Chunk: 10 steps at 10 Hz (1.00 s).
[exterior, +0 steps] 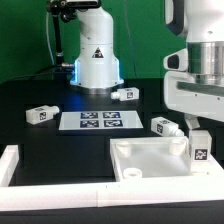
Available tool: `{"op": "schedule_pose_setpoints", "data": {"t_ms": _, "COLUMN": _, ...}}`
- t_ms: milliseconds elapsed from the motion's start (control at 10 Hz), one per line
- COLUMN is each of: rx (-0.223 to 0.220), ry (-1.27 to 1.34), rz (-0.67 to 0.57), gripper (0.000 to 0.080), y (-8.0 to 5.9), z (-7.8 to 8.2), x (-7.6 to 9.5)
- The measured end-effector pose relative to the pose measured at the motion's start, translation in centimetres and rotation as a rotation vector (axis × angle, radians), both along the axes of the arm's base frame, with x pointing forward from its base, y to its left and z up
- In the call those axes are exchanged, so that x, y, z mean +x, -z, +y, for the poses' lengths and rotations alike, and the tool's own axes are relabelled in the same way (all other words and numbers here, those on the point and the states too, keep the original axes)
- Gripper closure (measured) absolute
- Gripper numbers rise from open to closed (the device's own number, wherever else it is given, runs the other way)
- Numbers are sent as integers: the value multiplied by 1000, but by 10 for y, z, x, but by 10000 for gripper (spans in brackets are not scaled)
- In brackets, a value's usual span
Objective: Assemble one leg
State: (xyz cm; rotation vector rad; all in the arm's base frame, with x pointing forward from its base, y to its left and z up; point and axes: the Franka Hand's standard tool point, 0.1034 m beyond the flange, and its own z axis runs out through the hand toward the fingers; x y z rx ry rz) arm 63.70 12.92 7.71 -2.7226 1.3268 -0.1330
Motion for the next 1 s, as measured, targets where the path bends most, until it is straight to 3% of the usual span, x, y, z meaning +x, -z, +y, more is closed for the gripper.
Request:
{"op": "schedule_pose_setpoints", "data": {"t_ms": 300, "rx": -40, "ry": -182, "rz": -36, "gripper": 151, "y": 2, "z": -5, "x": 0}}
{"op": "schedule_pose_setpoints", "data": {"t_ms": 400, "rx": -78, "ry": -334, "rz": -42, "gripper": 150, "y": 1, "z": -8, "x": 1}}
{"op": "schedule_pose_setpoints", "data": {"t_ms": 600, "rx": -196, "ry": -741, "rz": -50, "gripper": 150, "y": 0, "z": -11, "x": 9}}
{"op": "schedule_pose_setpoints", "data": {"t_ms": 700, "rx": -216, "ry": -841, "rz": -50, "gripper": 150, "y": 1, "z": -10, "x": 11}}
{"op": "schedule_pose_setpoints", "data": {"t_ms": 900, "rx": -204, "ry": -772, "rz": -51, "gripper": 173, "y": 1, "z": -10, "x": 11}}
{"op": "schedule_pose_setpoints", "data": {"t_ms": 1000, "rx": -205, "ry": -772, "rz": -51, "gripper": 305, "y": 1, "z": -10, "x": 11}}
